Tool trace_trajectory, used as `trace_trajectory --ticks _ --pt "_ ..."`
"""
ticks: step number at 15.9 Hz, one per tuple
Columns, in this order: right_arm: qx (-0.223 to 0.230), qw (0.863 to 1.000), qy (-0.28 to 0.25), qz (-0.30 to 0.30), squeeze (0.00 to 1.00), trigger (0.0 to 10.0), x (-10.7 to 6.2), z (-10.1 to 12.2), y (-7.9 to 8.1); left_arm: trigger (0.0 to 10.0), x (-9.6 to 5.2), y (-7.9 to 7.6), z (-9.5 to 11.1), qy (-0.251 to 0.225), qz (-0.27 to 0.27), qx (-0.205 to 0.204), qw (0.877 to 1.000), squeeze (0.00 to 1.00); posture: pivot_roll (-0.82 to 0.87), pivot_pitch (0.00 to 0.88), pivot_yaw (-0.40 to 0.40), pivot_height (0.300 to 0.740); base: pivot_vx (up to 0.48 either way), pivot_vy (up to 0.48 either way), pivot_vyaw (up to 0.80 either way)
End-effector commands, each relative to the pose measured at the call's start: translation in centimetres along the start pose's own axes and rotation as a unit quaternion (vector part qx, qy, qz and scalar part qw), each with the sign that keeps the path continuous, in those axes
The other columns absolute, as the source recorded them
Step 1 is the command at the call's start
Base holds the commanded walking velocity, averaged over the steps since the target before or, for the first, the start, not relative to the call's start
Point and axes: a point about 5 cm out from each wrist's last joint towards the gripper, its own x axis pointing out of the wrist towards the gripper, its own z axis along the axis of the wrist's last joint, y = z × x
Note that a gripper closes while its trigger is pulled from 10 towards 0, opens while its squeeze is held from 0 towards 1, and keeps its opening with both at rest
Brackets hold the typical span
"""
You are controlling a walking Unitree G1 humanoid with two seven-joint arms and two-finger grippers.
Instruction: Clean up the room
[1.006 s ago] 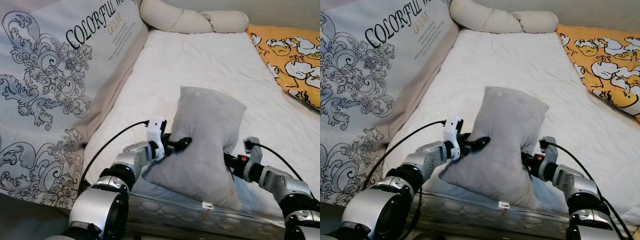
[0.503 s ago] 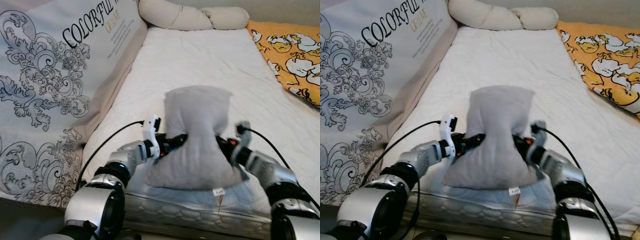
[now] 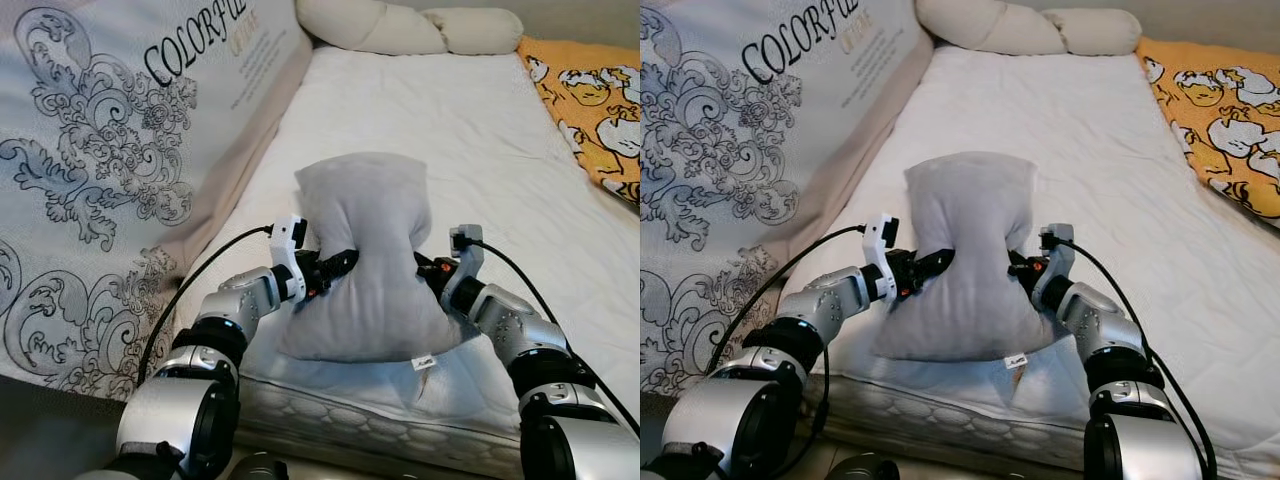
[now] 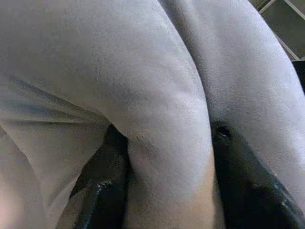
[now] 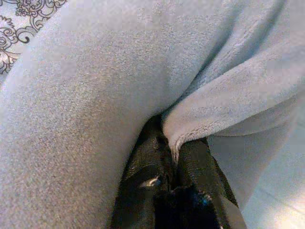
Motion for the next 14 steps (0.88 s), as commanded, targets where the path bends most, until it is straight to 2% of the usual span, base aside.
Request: trace_trajectory --ticks 1,4,6,7,8,11,12,14 --pt "-0.028 0.999 -0.019 0.019 0.0 0.0 1.4 0.5 1.5 0.0 1.0 -1.4 0.7 -0.01 -0.03 0.033 0.999 0.0 -0.05 0.0 0.022 0.74 0.0 0.0 0.0" --pt "-0.078 0.997 -0.005 -0.019 0.0 0.0 1.1 -1.3 1.3 0.0 -0.7 -0.1 2.2 -0.039 0.022 0.068 0.997 0.0 -0.04 0.0 0.012 0.74 0.0 0.0 0.0" --pt "-0.108 0.994 0.011 -0.031 0.0 0.0 1.0 -2.6 1.4 0.0 -1.0 0.3 2.2 -0.037 0.048 0.05 0.997 0.0 -0.03 0.0 0.018 0.74 0.0 0.0 0.0" --pt "-0.12 0.992 0.013 -0.04 0.0 2.5 1.1 -3.0 1.5 0.0 -0.9 0.3 1.9 -0.029 0.056 0.056 0.996 0.0 -0.04 0.0 0.026 0.74 0.0 0.0 0.0" --pt "-0.138 0.989 0.013 -0.061 0.0 10.0 1.1 -3.0 1.3 0.0 -0.6 0.2 1.7 -0.022 0.061 0.057 0.996 0.0 -0.04 0.0 0.032 0.74 0.0 0.0 0.0" --pt "-0.178 0.979 0.011 -0.1 0.0 10.0 0.7 -2.6 0.6 0.0 -0.3 -0.2 1.7 -0.011 0.061 0.064 0.996 0.0 -0.05 0.0 0.044 0.74 0.0 0.0 0.0" --pt "-0.159 0.983 0.009 -0.093 1.0 10.0 0.2 -2.6 0.3 0.0 -0.3 0.0 1.8 -0.006 0.077 0.075 0.994 0.0 -0.05 0.0 0.046 0.74 0.0 0.0 0.0" --pt "-0.136 0.987 -0.01 -0.087 1.0 10.0 -0.5 -2.5 0.1 0.0 -0.5 0.4 2.2 -0.009 0.104 0.092 0.99 0.0 -0.05 0.0 0.048 0.74 0.0 0.0 0.0"
